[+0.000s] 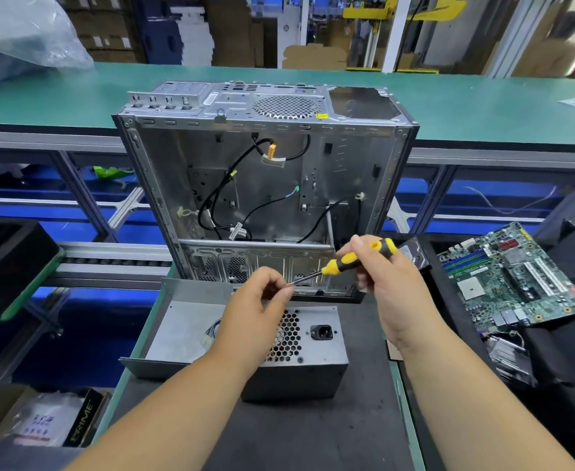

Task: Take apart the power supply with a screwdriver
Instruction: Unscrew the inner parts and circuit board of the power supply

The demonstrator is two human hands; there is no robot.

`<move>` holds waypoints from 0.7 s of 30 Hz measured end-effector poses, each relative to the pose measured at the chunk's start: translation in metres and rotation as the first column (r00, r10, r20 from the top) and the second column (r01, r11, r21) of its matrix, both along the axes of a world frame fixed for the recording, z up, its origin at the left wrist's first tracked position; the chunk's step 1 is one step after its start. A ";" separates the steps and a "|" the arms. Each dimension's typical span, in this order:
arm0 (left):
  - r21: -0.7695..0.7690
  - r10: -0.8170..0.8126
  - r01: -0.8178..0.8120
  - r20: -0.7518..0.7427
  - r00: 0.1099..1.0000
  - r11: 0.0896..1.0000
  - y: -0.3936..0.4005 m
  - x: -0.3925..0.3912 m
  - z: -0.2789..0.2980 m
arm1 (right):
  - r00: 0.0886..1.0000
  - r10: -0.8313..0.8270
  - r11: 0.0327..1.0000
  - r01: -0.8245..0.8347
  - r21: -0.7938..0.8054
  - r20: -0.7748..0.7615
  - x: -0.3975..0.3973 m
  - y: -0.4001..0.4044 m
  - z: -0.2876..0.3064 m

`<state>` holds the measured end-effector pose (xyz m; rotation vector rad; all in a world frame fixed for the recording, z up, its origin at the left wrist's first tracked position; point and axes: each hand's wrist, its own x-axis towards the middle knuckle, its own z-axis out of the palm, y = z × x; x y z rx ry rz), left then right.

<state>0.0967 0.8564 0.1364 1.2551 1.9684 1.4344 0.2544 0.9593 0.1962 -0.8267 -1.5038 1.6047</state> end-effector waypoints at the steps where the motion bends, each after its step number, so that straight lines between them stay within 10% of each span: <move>1: 0.007 -0.010 0.010 0.024 1.000 1.000 0.000 0.000 0.002 | 1.000 -0.003 0.999 0.002 -0.036 -0.025 0.005 0.003 -0.002; 12: 0.073 -0.089 0.076 0.198 0.976 0.994 0.015 0.042 0.031 | 0.915 -0.168 0.911 0.002 -0.411 -0.368 0.063 0.022 -0.045; 21: -0.020 -0.417 0.416 -0.041 0.908 0.909 0.024 0.118 0.026 | 0.832 -0.356 0.830 0.072 -0.552 -0.426 0.127 0.029 -0.097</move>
